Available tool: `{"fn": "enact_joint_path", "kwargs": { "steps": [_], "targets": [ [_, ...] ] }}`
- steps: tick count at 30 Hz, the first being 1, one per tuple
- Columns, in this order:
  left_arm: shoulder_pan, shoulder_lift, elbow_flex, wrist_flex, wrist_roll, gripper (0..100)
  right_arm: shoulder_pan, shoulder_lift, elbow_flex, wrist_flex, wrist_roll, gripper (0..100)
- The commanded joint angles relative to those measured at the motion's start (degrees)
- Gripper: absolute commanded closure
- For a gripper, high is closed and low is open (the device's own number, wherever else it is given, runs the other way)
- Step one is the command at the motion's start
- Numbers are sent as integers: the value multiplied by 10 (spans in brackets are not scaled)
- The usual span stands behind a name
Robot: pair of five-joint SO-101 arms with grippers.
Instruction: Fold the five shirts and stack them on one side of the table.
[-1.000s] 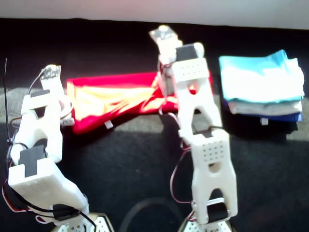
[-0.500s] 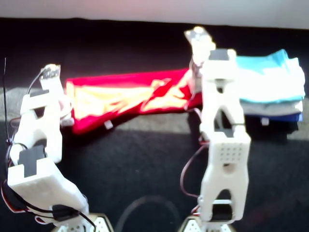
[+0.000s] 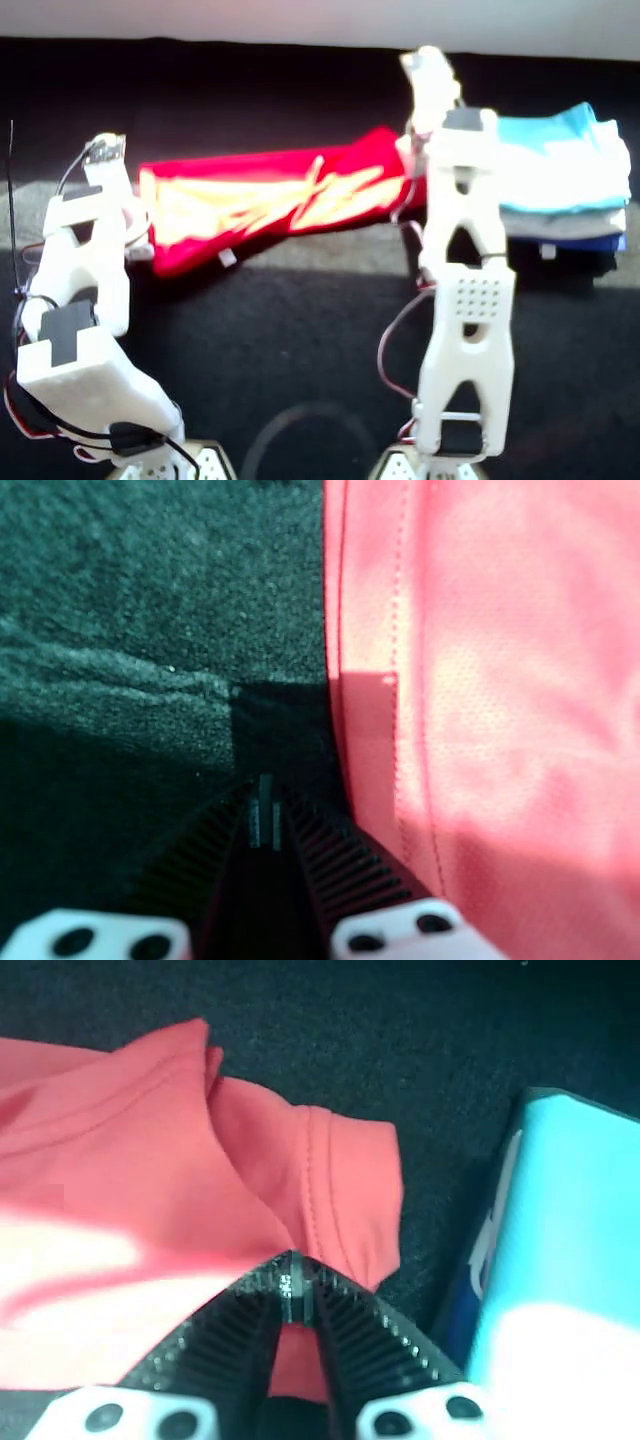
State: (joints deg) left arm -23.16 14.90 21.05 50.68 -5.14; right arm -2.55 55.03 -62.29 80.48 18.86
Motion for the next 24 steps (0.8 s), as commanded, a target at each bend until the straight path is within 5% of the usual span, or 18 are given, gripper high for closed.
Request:
{"fn": "enact_joint_path", "kwargs": {
  "steps": [1,9,21,24],
  "targets": [
    [9,-4,0,-12,0,991,-1,-37,-100,80,2,992],
    [9,-4,0,-12,0,991,-95,-38,-152,153,3,992],
    [9,-4,0,-12,0,991,-276,-19,-131,103,0,992],
    [9,-4,0,-12,0,991,-287,16,-127,73,-59,992]
  ]
}}
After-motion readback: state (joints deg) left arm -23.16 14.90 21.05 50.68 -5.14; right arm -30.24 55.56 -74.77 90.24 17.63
